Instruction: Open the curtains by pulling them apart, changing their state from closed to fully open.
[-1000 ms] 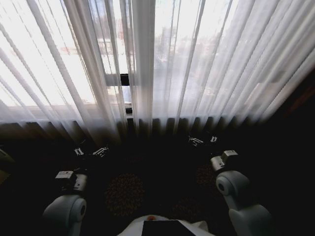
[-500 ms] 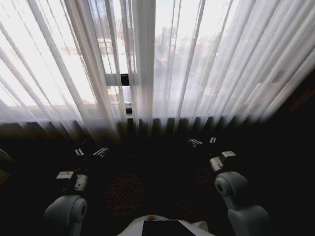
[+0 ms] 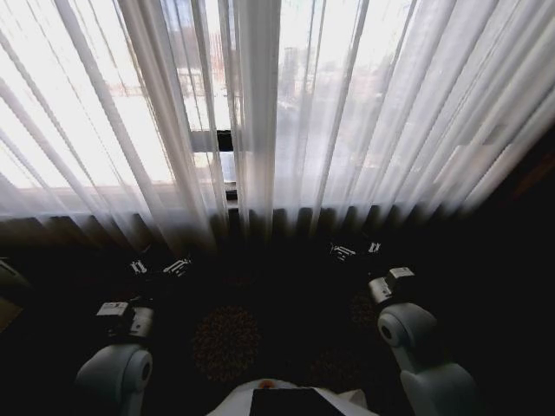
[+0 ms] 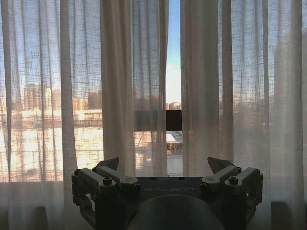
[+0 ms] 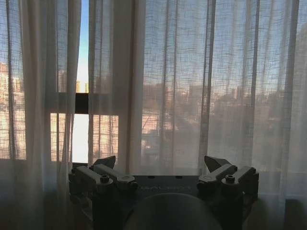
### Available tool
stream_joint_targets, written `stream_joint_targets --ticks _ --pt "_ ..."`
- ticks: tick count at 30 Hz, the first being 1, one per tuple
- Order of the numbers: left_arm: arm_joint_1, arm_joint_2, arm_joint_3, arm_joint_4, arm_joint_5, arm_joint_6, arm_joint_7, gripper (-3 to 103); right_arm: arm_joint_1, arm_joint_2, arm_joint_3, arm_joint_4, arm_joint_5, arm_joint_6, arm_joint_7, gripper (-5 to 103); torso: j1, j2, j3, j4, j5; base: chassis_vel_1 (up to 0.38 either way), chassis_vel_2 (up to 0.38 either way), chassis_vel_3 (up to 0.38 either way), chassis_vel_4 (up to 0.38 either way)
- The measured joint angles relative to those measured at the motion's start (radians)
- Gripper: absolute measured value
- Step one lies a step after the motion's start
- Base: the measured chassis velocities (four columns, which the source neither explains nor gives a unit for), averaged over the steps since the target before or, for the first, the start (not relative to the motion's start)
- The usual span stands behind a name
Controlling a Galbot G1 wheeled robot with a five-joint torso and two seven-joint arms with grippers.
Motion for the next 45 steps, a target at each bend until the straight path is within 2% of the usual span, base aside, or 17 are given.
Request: stream_joint_targets --ticks 28,35,40,45 --pt "0.007 -0.003 0.0 0.003 -0.001 -0.006 0.002 100 -0.004 0.002 -0.007 0.007 -0.01 0.003 -0.004 100 0.0 0.0 0.0 0.0 0.0 0.103 0.097 -0.096 -0.098" --pt "0.015 -0.005 -0.003 0.0 0.0 -0.014 0.002 100 -0.005 0.002 -0.008 -0.001 -0.009 0.047 -0.01 100 0.0 0.0 0.0 0.0001 -0.0004 0.068 0.082 -0.073 -0.098" --pt "0.03 -0.014 -0.002 -0.001 0.007 -0.027 0.004 100 -0.008 0.0 0.01 -0.038 -0.044 0.08 -0.07 100 0.0 0.0 0.0 0.0 0.0003 0.0 0.0 0.0 0.0" --pt "0.041 -0.02 -0.002 -0.001 0.017 -0.035 0.024 100 -0.013 0.001 0.009 -0.058 -0.058 0.112 -0.078 100 0.0 0.0 0.0 0.0 0.0003 0.0 0.0 0.0 0.0"
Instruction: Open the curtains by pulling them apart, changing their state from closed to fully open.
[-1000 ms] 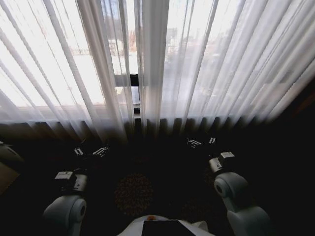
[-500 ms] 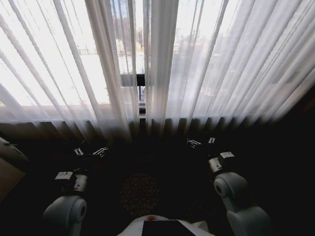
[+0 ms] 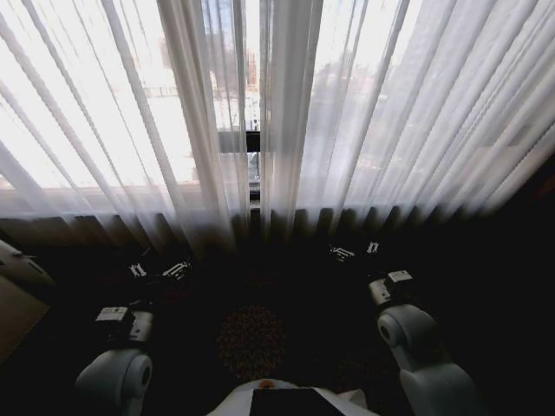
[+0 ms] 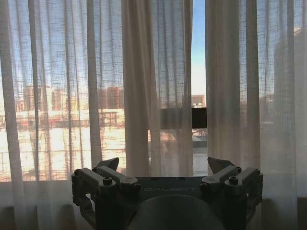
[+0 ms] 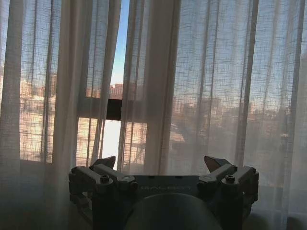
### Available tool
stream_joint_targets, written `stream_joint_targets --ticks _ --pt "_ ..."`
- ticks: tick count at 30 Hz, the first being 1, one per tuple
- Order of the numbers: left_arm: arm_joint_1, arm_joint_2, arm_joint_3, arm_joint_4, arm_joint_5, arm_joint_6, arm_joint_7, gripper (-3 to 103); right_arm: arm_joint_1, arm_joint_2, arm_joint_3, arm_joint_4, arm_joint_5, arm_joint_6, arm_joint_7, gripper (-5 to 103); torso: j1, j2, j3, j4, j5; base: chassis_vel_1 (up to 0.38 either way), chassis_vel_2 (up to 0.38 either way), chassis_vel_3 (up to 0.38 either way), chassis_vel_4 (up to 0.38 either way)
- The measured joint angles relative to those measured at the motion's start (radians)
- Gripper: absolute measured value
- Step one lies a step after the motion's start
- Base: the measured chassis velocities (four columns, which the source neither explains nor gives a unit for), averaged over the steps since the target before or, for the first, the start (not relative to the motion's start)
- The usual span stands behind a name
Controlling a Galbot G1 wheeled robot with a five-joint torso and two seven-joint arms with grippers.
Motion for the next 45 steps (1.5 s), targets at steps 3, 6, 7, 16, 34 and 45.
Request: stream_joint_targets --ticks 3,6,7,16,34,45 --pt "0.0 -0.001 -0.002 0.0 0.002 0.0 0.001 100 0.0 0.002 -0.003 -0.002 0.0 0.002 0.0 100 0.0 0.0 0.0 0.0001 -0.0005 0.0 0.0 0.0 0.0" --pt "-0.002 -0.001 -0.003 -0.001 0.003 0.0 0.001 100 0.003 0.003 -0.004 -0.005 0.0 0.003 0.0 100 0.0 0.0 0.0 0.0001 -0.0005 -0.023 0.038 0.029 -0.051" --pt "-0.003 -0.001 -0.004 -0.001 0.003 0.001 0.001 100 0.003 0.002 -0.004 -0.006 0.0 0.003 0.001 100 0.0 0.0 0.0 0.0001 -0.0004 -0.062 0.071 0.057 -0.06" --pt "-0.008 -0.005 0.004 0.003 0.01 0.003 0.001 100 0.004 -0.004 -0.002 -0.006 0.003 0.003 0.004 100 0.0 0.0 0.0 0.0 -0.0004 -0.121 0.132 0.118 -0.124" --pt "-0.011 -0.006 0.006 0.009 0.013 0.004 0.003 100 0.011 -0.004 -0.008 -0.012 0.004 0.0 0.015 100 0.0 0.0 0.0 0.0001 -0.0004 -0.132 0.125 0.122 -0.129" --pt "-0.009 -0.007 0.004 0.008 0.013 0.003 0.004 100 0.006 -0.003 -0.007 -0.01 0.005 0.0 0.011 100 0.0 0.0 0.0 0.0 -0.0004 -0.128 0.124 0.131 -0.119"
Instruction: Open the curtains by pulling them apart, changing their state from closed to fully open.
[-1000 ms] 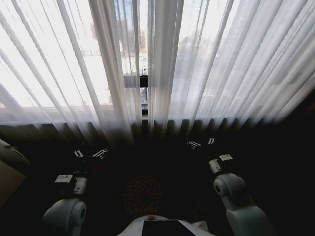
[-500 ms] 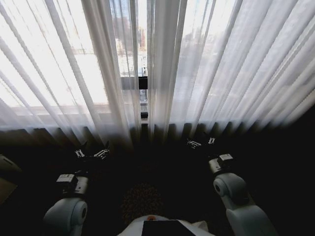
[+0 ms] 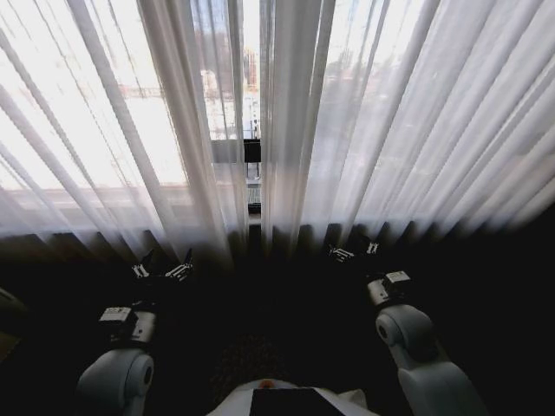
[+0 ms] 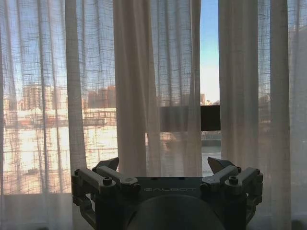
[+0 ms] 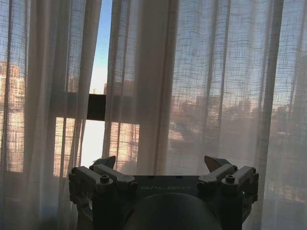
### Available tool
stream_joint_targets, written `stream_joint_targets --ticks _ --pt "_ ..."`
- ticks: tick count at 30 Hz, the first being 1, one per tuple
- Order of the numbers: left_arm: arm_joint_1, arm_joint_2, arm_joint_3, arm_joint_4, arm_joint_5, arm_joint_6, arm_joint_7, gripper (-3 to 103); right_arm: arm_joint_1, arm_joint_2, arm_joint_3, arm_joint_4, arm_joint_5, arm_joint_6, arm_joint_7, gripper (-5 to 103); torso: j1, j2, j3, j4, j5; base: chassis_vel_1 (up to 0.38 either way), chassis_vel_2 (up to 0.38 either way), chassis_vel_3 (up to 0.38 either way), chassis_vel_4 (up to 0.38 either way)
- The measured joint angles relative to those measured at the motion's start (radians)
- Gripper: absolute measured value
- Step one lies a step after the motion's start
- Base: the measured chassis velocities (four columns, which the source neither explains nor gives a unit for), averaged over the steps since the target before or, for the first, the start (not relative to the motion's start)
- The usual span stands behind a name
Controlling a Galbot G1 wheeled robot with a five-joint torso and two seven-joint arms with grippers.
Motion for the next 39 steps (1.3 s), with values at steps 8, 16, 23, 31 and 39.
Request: stream_joint_targets --ticks 8,16,23,31,39 --pt "0.002 0.0 -0.004 -0.001 -0.001 -0.002 0.0 100 0.002 0.002 -0.001 0.001 0.0 0.0 -0.006 100 0.0 0.0 0.0 0.0001 0.0002 -0.15 0.148 0.147 -0.146" --pt "0.0 0.002 -0.003 0.0 -0.002 -0.003 0.0 100 0.002 0.002 -0.001 0.002 0.0 0.0 -0.006 100 0.0 0.0 0.0 0.0001 0.0 -0.175 0.163 0.159 -0.161" --pt "0.0 0.003 -0.004 0.001 -0.003 -0.004 0.0 100 0.002 0.0 -0.002 0.004 0.0 -0.001 -0.006 100 0.0 0.0 0.0 0.0 0.0001 -0.173 0.159 0.152 -0.165" --pt "0.001 0.002 -0.004 0.003 -0.003 -0.005 0.0 100 0.006 -0.001 -0.007 0.004 -0.001 -0.002 -0.006 100 0.0 0.0 0.0 0.0002 0.0001 -0.158 0.173 0.168 -0.168" --pt "-0.003 0.004 -0.004 0.004 -0.003 -0.005 0.0 100 0.008 0.002 -0.009 0.004 -0.001 -0.003 -0.006 100 0.0 0.0 0.0 0.0 0.0 -0.161 0.149 0.16 -0.148"
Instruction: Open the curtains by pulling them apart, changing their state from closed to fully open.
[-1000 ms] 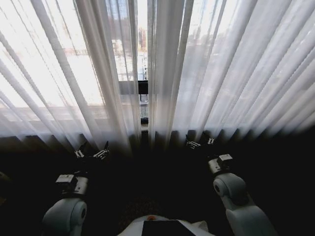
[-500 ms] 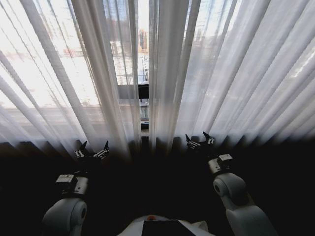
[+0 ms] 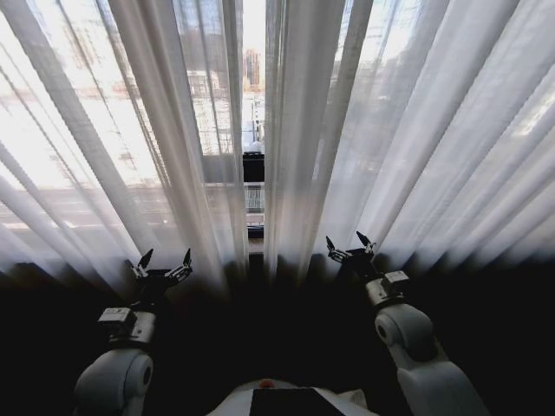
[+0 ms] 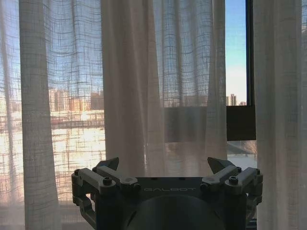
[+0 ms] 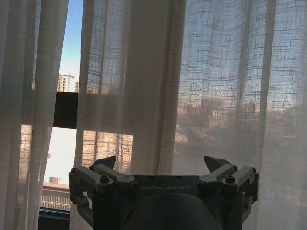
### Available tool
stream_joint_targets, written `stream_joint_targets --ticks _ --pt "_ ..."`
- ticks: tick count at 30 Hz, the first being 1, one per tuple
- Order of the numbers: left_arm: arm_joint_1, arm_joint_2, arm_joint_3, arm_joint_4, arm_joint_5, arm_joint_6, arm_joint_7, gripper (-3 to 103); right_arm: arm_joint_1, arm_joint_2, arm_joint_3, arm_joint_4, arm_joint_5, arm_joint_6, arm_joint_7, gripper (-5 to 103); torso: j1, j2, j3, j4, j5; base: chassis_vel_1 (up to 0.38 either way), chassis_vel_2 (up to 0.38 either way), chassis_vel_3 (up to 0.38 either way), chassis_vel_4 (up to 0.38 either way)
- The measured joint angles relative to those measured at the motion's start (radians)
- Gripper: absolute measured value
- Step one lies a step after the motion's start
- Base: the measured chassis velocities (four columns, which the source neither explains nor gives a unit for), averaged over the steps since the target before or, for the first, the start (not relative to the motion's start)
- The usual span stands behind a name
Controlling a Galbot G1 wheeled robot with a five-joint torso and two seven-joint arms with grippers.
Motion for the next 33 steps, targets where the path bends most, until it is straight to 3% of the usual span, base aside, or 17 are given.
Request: stream_joint_targets --ticks 17,33 --pt "0.006 0.0 -0.001 -0.008 -0.001 -0.001 0.0 100 -0.009 0.007 0.001 0.017 0.001 0.0 0.005 100 0.0 0.0 0.0 0.0001 0.0001 -0.161 0.156 0.163 -0.154" --pt "0.017 -0.004 -0.001 -0.016 0.0 -0.006 0.003 100 -0.023 0.007 0.002 0.027 -0.042 -0.004 0.005 100 -0.001 0.0 0.0 0.0 0.0001 -0.014 0.016 0.015 -0.019"
